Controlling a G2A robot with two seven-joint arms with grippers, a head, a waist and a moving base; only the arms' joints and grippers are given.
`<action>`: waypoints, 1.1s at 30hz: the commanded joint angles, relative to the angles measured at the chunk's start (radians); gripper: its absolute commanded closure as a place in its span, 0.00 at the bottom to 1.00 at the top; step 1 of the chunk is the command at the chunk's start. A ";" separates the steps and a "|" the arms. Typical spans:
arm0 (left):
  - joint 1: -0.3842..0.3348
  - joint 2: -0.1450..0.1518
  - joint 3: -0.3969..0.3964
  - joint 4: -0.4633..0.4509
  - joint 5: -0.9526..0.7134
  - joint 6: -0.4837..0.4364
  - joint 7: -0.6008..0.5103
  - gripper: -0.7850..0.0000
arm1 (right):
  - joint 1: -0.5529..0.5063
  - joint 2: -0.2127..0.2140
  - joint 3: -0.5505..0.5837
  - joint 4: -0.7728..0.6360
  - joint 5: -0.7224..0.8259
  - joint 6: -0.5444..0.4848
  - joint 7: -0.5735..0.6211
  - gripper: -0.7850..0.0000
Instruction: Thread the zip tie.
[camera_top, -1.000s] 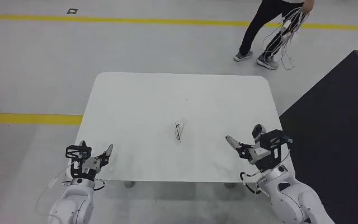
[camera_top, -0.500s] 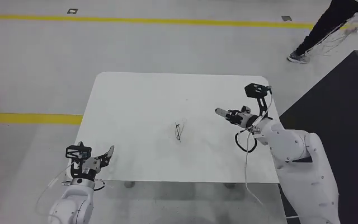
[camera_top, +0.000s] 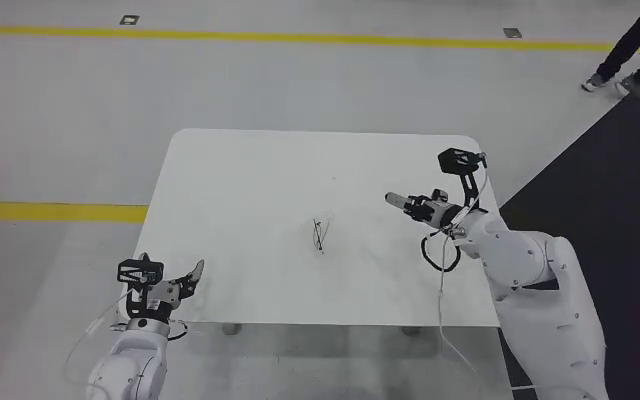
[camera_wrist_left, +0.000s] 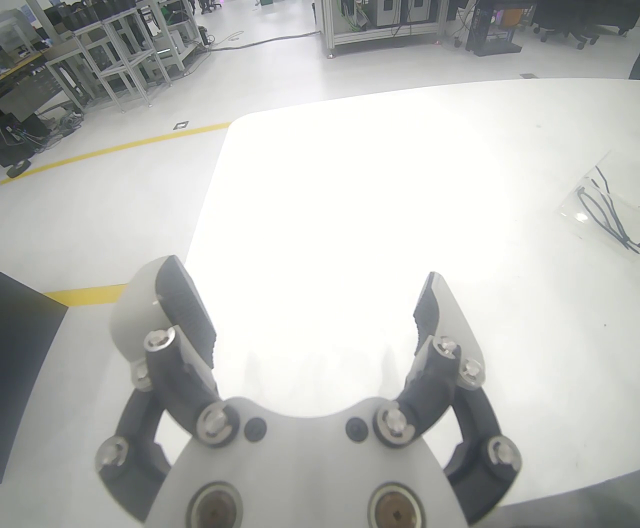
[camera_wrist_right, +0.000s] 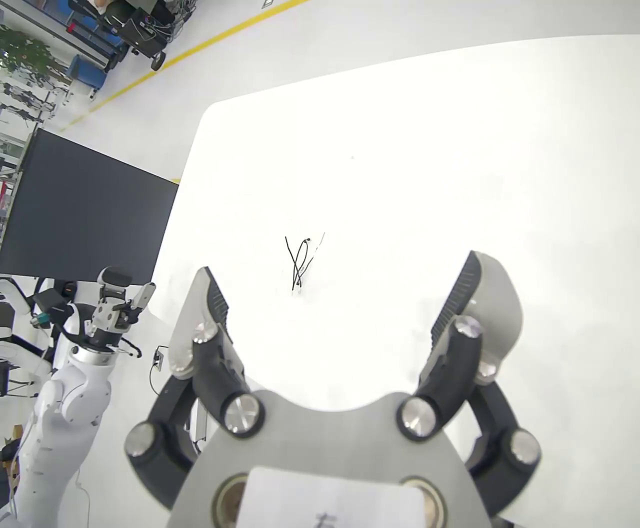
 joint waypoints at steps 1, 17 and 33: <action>0.000 0.000 0.000 0.000 0.000 0.000 0.000 0.00 | 0.060 -0.002 -0.011 0.010 0.149 -0.072 0.056 0.00; 0.000 0.000 0.000 0.000 0.000 0.000 0.000 0.00 | 0.835 -0.166 -0.669 0.921 0.227 -0.031 0.464 0.00; 0.000 0.000 0.000 0.000 0.000 0.000 0.000 0.00 | 0.913 -0.263 -0.809 1.077 0.302 -0.066 0.355 0.00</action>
